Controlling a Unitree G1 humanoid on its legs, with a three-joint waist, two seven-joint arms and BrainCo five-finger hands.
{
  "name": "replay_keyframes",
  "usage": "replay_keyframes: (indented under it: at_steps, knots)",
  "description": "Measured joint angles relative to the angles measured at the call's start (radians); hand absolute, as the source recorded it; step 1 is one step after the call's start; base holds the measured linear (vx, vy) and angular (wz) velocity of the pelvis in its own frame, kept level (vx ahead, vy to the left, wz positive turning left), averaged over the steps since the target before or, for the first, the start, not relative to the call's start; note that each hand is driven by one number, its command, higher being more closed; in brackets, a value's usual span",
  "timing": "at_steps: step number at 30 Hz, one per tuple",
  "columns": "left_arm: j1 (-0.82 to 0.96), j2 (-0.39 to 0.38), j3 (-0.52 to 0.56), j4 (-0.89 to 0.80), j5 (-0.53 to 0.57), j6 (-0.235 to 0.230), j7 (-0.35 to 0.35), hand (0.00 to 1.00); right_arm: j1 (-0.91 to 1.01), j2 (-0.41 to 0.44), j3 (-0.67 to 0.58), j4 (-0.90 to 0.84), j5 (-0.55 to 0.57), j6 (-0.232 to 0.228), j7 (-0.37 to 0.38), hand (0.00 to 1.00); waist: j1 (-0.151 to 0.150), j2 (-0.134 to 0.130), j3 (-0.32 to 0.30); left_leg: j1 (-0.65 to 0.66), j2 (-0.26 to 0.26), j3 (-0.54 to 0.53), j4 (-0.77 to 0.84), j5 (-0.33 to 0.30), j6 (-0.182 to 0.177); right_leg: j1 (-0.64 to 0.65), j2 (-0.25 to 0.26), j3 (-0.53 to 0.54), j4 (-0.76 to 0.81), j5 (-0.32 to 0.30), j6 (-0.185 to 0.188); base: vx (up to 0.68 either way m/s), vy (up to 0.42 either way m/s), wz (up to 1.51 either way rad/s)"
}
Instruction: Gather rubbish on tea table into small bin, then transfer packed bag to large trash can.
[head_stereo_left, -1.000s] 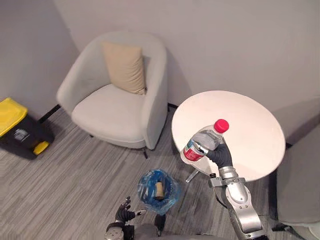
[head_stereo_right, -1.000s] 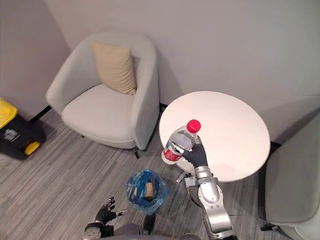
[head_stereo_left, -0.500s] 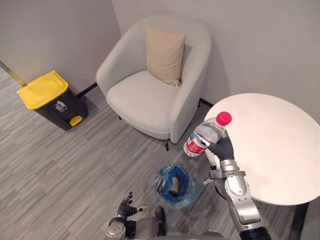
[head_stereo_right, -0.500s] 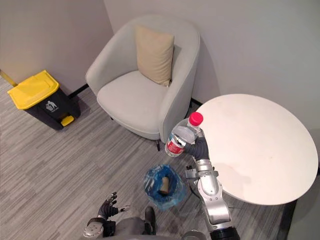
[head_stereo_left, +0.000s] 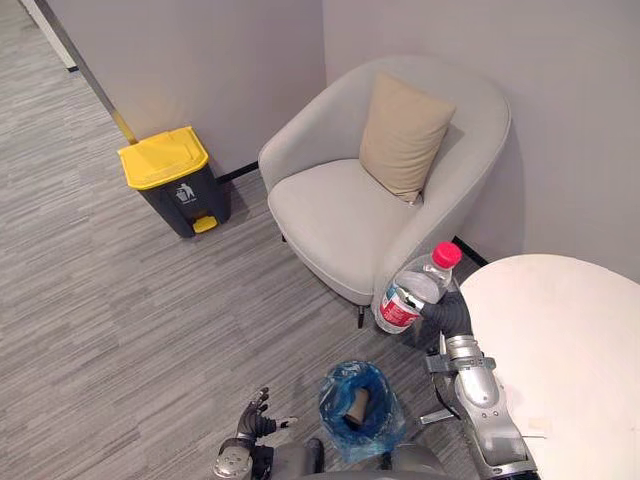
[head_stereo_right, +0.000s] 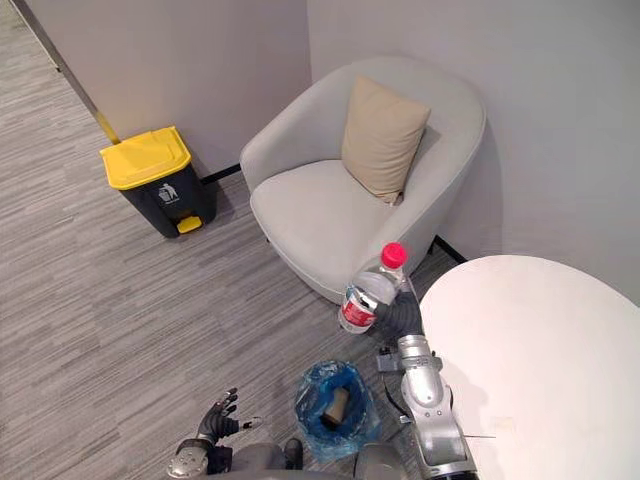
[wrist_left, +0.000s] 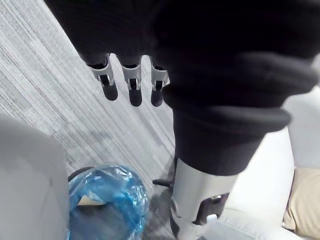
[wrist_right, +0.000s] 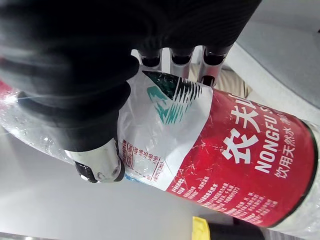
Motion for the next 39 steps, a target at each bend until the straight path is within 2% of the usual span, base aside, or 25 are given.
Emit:
replay_keyframes:
  at_steps: [7, 12, 13, 14, 16, 18, 20, 23, 28, 31, 32, 34, 37, 39]
  knots:
    - [0.006, 0.000, 0.000, 0.000, 0.000, 0.001, 0.000, 0.00, 0.017, 0.000, -0.001, 0.002, 0.003, 0.000, 0.022, 1.00, 0.000, 0.001, -0.004, 0.030, 0.008, -0.023, -0.035, 0.011, -0.016, 0.058, 0.006, -0.025, -0.051, 0.012, -0.005, -0.01, -0.027, 0.08]
    - [0.001, 0.002, -0.001, 0.001, 0.000, 0.000, 0.000, 0.00, 0.004, -0.009, 0.065, 0.052, 0.025, -0.002, 0.056, 1.00, 0.002, 0.008, 0.004, -0.010, 0.007, -0.026, -0.011, 0.020, -0.021, 0.013, 0.006, -0.028, -0.016, 0.011, -0.010, -0.05, -0.015, 0.05]
    - [-0.011, 0.002, 0.000, 0.008, 0.000, 0.000, 0.001, 0.00, -0.013, -0.019, 0.080, 0.067, 0.034, -0.002, 0.061, 1.00, 0.002, 0.011, 0.016, -0.043, 0.005, -0.022, 0.017, 0.020, -0.022, -0.022, 0.002, -0.027, 0.018, 0.007, -0.012, -0.16, -0.018, -0.04]
    - [-0.043, 0.004, 0.000, 0.021, -0.001, 0.001, 0.002, 0.00, -0.060, -0.039, 0.108, 0.094, 0.038, -0.002, 0.065, 1.00, 0.000, 0.016, 0.061, -0.099, 0.000, -0.012, 0.074, 0.017, -0.025, -0.088, -0.003, -0.021, 0.083, -0.007, -0.013, -0.22, -0.020, 0.00]
    - [-0.079, 0.005, 0.001, 0.022, -0.002, 0.001, 0.006, 0.00, -0.112, -0.054, 0.134, 0.125, 0.045, -0.002, 0.065, 1.00, 0.000, 0.019, 0.107, -0.169, -0.005, -0.005, 0.140, 0.014, -0.028, -0.162, -0.007, -0.018, 0.159, -0.023, -0.018, -0.25, -0.020, 0.07]
    - [-0.130, 0.001, 0.013, 0.018, -0.012, -0.001, 0.011, 0.00, -0.192, -0.081, 0.168, 0.171, 0.051, 0.000, 0.065, 1.00, 0.003, 0.029, 0.174, -0.277, 0.005, 0.010, 0.234, -0.023, -0.035, -0.272, -0.013, -0.015, 0.263, -0.055, -0.020, -0.33, -0.020, 0.05]
    - [-0.162, -0.005, 0.042, 0.017, -0.017, -0.001, 0.025, 0.00, -0.230, -0.084, 0.197, 0.179, 0.056, 0.004, 0.063, 1.00, 0.018, 0.032, 0.201, -0.364, 0.024, 0.035, 0.286, -0.034, -0.035, -0.366, -0.007, -0.007, 0.317, -0.066, -0.024, -0.32, -0.044, -0.13]
    - [-0.190, -0.028, 0.073, 0.001, -0.037, -0.001, 0.032, 0.00, -0.259, -0.082, 0.217, 0.179, 0.063, 0.006, 0.057, 1.00, 0.022, 0.036, 0.230, -0.451, 0.058, 0.080, 0.317, -0.032, -0.038, -0.459, -0.010, -0.011, 0.354, -0.066, -0.024, -0.25, -0.076, -0.07]
    - [-0.242, -0.041, 0.118, -0.047, -0.040, -0.002, 0.056, 0.00, -0.346, -0.077, 0.239, 0.179, 0.053, 0.015, 0.011, 1.00, 0.027, 0.039, 0.261, -0.619, 0.099, 0.089, 0.386, -0.025, -0.049, -0.618, -0.011, -0.051, 0.405, -0.065, -0.023, -0.15, -0.054, -0.05]
    - [-0.290, -0.045, 0.140, -0.074, -0.042, -0.002, 0.077, 0.00, -0.409, -0.077, 0.238, 0.181, 0.033, 0.017, -0.018, 1.00, 0.028, 0.034, 0.291, -0.696, 0.108, 0.089, 0.421, -0.023, -0.053, -0.693, -0.014, -0.057, 0.440, -0.058, -0.028, -0.11, -0.046, 0.03]
    - [-0.336, -0.060, 0.175, -0.107, -0.049, -0.003, 0.097, 0.00, -0.483, -0.078, 0.239, 0.203, 0.018, 0.018, -0.041, 1.00, 0.030, 0.030, 0.312, -0.778, 0.121, 0.086, 0.463, -0.021, -0.054, -0.771, -0.015, -0.064, 0.479, -0.054, -0.034, -0.10, -0.044, 0.05]
    - [-0.379, -0.069, 0.201, -0.140, -0.051, -0.012, 0.114, 0.00, -0.552, -0.080, 0.237, 0.235, -0.011, 0.018, -0.062, 1.00, 0.032, 0.029, 0.341, -0.850, 0.132, 0.077, 0.511, -0.021, -0.055, -0.833, -0.015, -0.076, 0.519, -0.053, -0.036, -0.08, -0.028, 0.07]
    - [-0.444, -0.077, 0.233, -0.190, -0.051, -0.023, 0.129, 0.00, -0.643, -0.089, 0.235, 0.297, -0.053, 0.021, -0.092, 1.00, 0.059, 0.019, 0.367, -0.965, 0.141, 0.072, 0.581, -0.018, -0.055, -0.947, -0.015, -0.080, 0.590, -0.054, -0.050, -0.04, -0.013, 0.01]
    - [-0.471, -0.076, 0.262, -0.222, -0.050, -0.029, 0.137, 0.00, -0.703, -0.091, 0.236, 0.351, -0.082, 0.023, -0.098, 1.00, 0.062, 0.017, 0.380, -1.034, 0.148, 0.065, 0.635, -0.013, -0.055, -1.009, -0.016, -0.085, 0.640, -0.064, -0.064, 0.00, -0.034, 0.03]
